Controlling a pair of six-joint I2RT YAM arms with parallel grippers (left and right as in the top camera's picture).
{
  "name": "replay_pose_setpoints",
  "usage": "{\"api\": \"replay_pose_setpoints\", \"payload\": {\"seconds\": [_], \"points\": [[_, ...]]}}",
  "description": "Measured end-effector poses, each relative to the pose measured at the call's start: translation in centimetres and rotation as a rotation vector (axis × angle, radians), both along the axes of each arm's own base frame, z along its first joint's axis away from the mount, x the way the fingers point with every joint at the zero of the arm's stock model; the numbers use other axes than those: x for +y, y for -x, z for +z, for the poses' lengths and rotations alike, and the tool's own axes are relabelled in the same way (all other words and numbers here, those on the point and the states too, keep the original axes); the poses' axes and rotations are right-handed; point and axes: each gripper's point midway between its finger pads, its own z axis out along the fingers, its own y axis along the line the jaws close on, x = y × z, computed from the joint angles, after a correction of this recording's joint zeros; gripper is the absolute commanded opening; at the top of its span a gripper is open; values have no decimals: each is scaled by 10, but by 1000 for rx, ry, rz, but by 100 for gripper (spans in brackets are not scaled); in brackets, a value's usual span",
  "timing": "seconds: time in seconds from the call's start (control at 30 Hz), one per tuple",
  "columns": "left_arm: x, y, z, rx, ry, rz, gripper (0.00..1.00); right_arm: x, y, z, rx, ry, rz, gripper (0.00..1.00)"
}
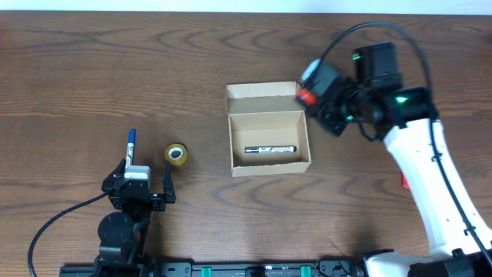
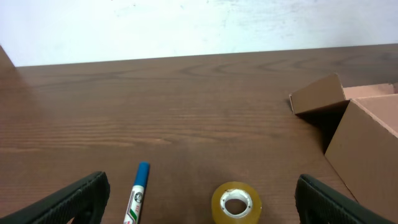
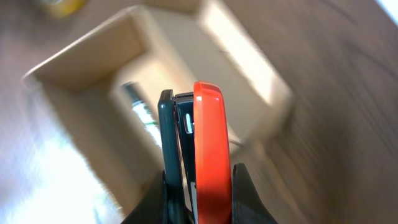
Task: Pack container
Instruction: 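Carry the red stapler into the box and release it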
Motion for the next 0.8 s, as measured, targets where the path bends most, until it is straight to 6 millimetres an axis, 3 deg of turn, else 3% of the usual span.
{"api": "replay_pose_setpoints", "payload": {"seconds": [0.2,0.47,0.8], "points": [[0,0,0,0,0,0,95,30,21,-10,-73,92,322,1],[0,0,0,0,0,0,95,40,27,-30,-80,186,468,1],[0,0,0,0,0,0,95,48,21,-108,102,269,537,1]]}}
